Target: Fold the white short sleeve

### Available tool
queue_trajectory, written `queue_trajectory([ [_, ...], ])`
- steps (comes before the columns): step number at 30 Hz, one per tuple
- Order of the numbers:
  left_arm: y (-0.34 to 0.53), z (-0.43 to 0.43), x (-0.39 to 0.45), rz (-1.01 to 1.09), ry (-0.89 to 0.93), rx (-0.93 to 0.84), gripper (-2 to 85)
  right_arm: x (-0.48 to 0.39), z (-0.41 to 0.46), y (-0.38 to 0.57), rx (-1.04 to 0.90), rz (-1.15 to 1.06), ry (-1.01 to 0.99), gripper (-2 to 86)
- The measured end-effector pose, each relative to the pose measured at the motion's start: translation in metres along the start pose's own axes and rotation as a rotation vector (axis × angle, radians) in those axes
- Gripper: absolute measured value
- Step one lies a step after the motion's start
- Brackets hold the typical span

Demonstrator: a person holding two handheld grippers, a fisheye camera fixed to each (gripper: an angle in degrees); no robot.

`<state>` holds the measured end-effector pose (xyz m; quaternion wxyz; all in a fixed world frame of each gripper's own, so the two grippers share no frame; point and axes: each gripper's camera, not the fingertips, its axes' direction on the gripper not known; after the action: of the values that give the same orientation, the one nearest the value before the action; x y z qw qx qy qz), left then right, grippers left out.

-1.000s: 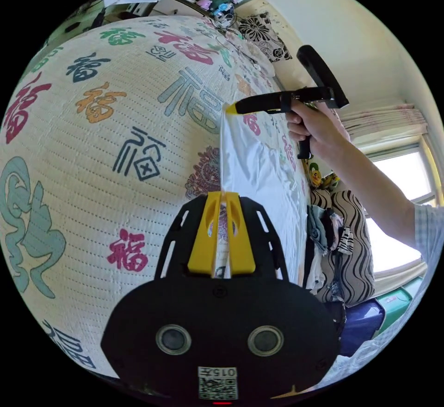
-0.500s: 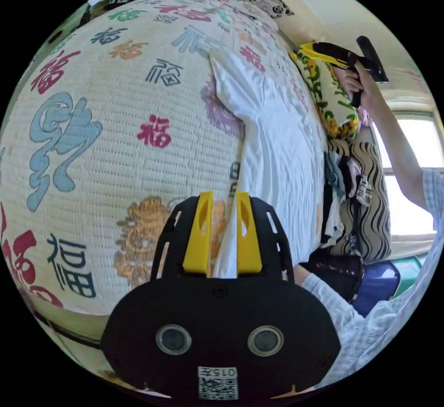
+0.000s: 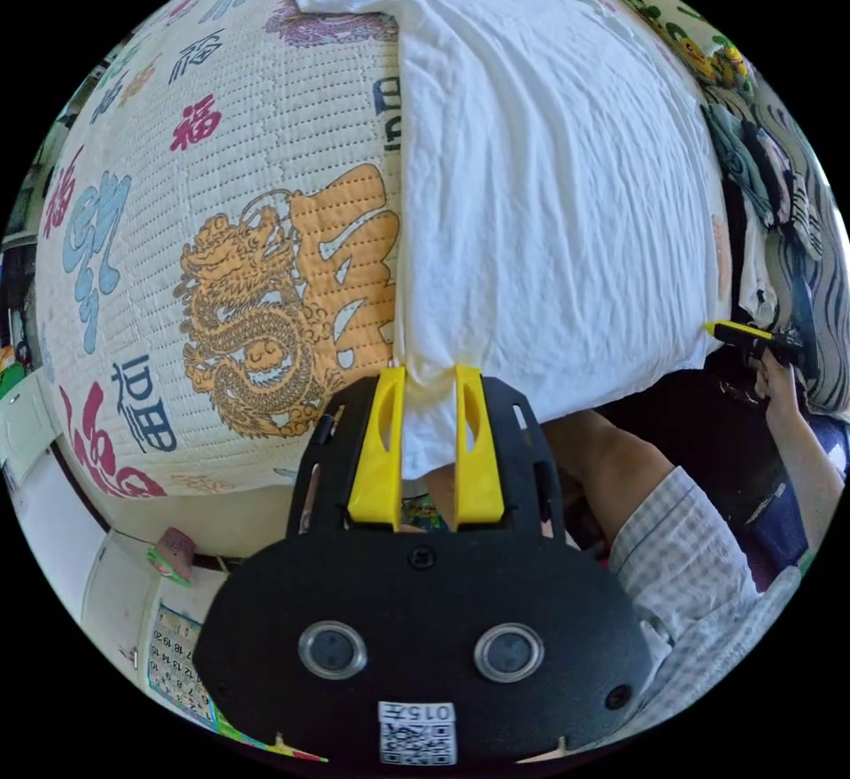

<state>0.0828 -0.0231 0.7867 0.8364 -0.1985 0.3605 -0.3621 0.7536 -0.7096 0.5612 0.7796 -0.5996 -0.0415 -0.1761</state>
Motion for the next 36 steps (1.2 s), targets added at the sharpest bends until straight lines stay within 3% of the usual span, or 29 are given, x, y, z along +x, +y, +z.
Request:
queue_trajectory([
  [9,-0.014,0.031,0.013,-0.063,0.058,0.033,8.5,0.018,0.047,-0.020,0.037,0.051,0.078,3.8],
  [16,-0.032,0.053,0.035,-0.056,0.044,0.039,9.3,0.083,0.051,-0.022,0.043,0.113,-0.134,5.4],
  [21,-0.042,0.067,0.050,-0.043,0.026,0.074,8.5,0.126,0.060,-0.014,0.055,0.179,-0.069,5.6],
  [25,-0.056,0.074,0.062,-0.022,0.009,0.038,3.0,0.141,0.078,-0.024,-0.019,0.116,-0.037,1.4],
  [28,-0.066,0.073,0.063,0.015,0.089,0.012,2.2,0.158,0.075,-0.025,-0.027,0.099,-0.025,-0.3],
  [36,-0.087,0.103,0.070,0.050,0.205,-0.031,8.9,0.222,0.088,-0.011,-0.013,0.138,-0.177,4.6],
])
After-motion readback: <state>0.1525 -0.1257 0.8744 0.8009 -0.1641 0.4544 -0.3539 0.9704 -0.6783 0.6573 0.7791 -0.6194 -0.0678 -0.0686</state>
